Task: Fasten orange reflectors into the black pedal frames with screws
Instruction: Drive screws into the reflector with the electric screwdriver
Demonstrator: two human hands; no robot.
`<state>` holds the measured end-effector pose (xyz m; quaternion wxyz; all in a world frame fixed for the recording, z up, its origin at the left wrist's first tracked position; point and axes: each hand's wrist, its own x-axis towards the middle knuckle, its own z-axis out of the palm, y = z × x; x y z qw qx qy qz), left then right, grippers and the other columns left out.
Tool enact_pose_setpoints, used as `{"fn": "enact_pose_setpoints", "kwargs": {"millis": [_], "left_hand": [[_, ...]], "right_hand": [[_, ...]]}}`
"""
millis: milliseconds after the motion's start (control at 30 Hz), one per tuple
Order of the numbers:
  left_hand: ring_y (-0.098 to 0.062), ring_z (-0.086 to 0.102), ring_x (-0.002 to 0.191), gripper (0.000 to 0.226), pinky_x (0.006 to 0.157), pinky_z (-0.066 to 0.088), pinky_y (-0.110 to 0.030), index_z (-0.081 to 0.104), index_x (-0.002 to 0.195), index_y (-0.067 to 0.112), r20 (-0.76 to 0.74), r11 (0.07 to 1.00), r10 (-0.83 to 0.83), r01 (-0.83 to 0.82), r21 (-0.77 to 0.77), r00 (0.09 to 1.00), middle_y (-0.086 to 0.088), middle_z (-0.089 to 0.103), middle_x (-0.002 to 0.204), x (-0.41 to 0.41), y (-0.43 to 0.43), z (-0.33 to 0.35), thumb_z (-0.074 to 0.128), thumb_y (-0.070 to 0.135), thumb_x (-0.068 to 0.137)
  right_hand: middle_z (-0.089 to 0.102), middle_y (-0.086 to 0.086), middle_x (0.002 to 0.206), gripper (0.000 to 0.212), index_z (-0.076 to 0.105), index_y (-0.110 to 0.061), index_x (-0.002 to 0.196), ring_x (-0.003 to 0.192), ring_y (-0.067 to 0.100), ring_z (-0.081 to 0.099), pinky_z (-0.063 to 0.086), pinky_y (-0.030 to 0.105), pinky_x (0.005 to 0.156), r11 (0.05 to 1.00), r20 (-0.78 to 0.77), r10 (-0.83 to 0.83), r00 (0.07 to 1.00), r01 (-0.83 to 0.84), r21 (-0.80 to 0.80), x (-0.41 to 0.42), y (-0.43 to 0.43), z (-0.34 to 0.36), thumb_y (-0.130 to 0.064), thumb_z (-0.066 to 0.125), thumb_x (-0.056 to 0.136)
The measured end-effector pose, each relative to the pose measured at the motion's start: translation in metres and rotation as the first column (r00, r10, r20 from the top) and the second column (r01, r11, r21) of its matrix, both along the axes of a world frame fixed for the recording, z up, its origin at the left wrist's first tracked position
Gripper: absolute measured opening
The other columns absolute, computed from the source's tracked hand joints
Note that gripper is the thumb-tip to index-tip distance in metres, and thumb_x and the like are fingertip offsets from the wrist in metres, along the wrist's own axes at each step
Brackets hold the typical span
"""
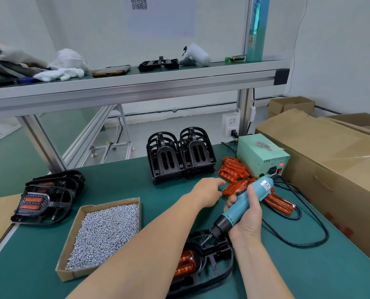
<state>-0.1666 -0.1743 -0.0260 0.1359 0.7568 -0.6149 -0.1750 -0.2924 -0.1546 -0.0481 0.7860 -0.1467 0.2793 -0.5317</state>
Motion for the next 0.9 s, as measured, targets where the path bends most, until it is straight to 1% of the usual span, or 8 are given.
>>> {"fn": "enact_pose_setpoints", "kwargs": {"millis": [133, 367, 467, 533, 600, 700, 767, 900], "left_hand": [[-0.024, 0.059, 0.114, 0.031, 0.096, 0.048, -0.036, 0.067, 0.121, 0.020, 0.079, 0.999, -0.010, 0.013, -0.036, 0.997, -0.006, 0.067, 0.121, 0.000, -0.009, -0.003, 0.067, 0.015, 0.091], [-0.029, 0.057, 0.104, 0.014, 0.084, 0.046, -0.036, 0.066, 0.100, 0.014, 0.073, 0.987, -0.034, 0.045, -0.152, 0.997, -0.010, 0.062, 0.110, -0.006, -0.011, -0.010, 0.067, 0.019, 0.087], [-0.029, 0.055, 0.115, 0.010, 0.089, 0.041, -0.030, 0.061, 0.085, 0.010, 0.016, 0.980, -0.066, 0.068, -0.188, 0.998, -0.008, 0.057, 0.125, -0.004, -0.002, -0.011, 0.068, 0.018, 0.085], [-0.024, 0.049, 0.129, 0.018, 0.093, 0.037, -0.024, 0.052, 0.070, 0.014, -0.029, 0.972, -0.064, 0.056, -0.226, 0.998, -0.006, 0.047, 0.147, -0.001, 0.008, -0.012, 0.067, 0.015, 0.081], [-0.019, 0.047, 0.133, 0.027, 0.091, 0.035, -0.022, 0.042, 0.062, 0.018, -0.095, 0.966, -0.053, 0.027, -0.257, 0.994, -0.004, 0.044, 0.152, 0.001, 0.020, -0.010, 0.065, 0.015, 0.076], [-0.021, 0.058, 0.113, 0.024, 0.086, 0.047, -0.034, 0.039, 0.061, 0.017, -0.206, 0.958, 0.001, -0.060, -0.279, 0.979, -0.007, 0.067, 0.114, 0.005, 0.041, -0.006, 0.060, 0.026, 0.069], [-0.021, 0.058, 0.087, 0.025, 0.076, 0.048, -0.039, 0.041, 0.063, 0.018, -0.220, 0.954, 0.046, -0.109, -0.279, 0.974, -0.006, 0.064, 0.088, 0.010, 0.054, -0.004, 0.061, 0.031, 0.070], [-0.020, 0.051, 0.075, 0.033, 0.068, 0.038, -0.034, 0.042, 0.065, 0.023, 0.025, 0.986, 0.088, -0.083, -0.147, 0.996, 0.003, 0.052, 0.078, 0.023, 0.075, -0.010, 0.063, 0.040, 0.084]], "right_hand": [[0.051, -0.001, 0.077, 0.028, 0.057, -0.018, 0.084, 0.062, 0.010, 0.045, 0.035, 0.024, 0.064, 1.000, 0.010, 0.015, 1.000, -0.015, 0.010, 0.001, 0.000, 0.000, -0.043, 0.062, 0.094], [0.054, -0.002, 0.072, 0.030, 0.058, -0.016, 0.083, 0.060, 0.008, 0.048, 0.039, 0.022, 0.061, 1.000, -0.007, 0.023, 1.000, -0.023, -0.002, -0.001, -0.006, -0.003, -0.044, 0.064, 0.093], [0.055, -0.003, 0.070, 0.030, 0.059, -0.017, 0.085, 0.057, 0.007, 0.051, 0.043, 0.018, 0.054, 0.999, -0.010, 0.034, 0.999, -0.033, 0.006, 0.000, -0.008, -0.003, -0.045, 0.065, 0.092], [0.056, -0.003, 0.074, 0.027, 0.058, -0.017, 0.091, 0.059, 0.007, 0.052, 0.046, 0.017, 0.053, 1.000, -0.002, 0.026, 1.000, -0.026, 0.003, 0.000, -0.008, -0.003, -0.043, 0.066, 0.093], [0.055, -0.003, 0.079, 0.027, 0.056, -0.016, 0.096, 0.061, 0.008, 0.052, 0.046, 0.018, 0.055, 1.000, -0.006, 0.019, 1.000, -0.019, -0.007, 0.000, -0.009, -0.004, -0.041, 0.065, 0.094], [0.053, -0.002, 0.074, 0.028, 0.057, -0.017, 0.090, 0.060, 0.009, 0.048, 0.039, 0.021, 0.060, 0.999, -0.022, 0.034, 0.999, -0.035, -0.029, -0.001, -0.010, -0.003, -0.044, 0.063, 0.095], [0.052, -0.003, 0.069, 0.029, 0.057, -0.019, 0.083, 0.060, 0.009, 0.046, 0.035, 0.022, 0.061, 0.999, -0.030, 0.040, 0.999, -0.041, -0.034, -0.002, -0.010, -0.001, -0.045, 0.061, 0.095], [0.053, -0.004, 0.065, 0.030, 0.057, -0.019, 0.081, 0.057, 0.008, 0.047, 0.035, 0.022, 0.059, 0.998, -0.033, 0.052, 0.998, -0.054, -0.043, -0.002, -0.007, -0.004, -0.046, 0.060, 0.096]]}}
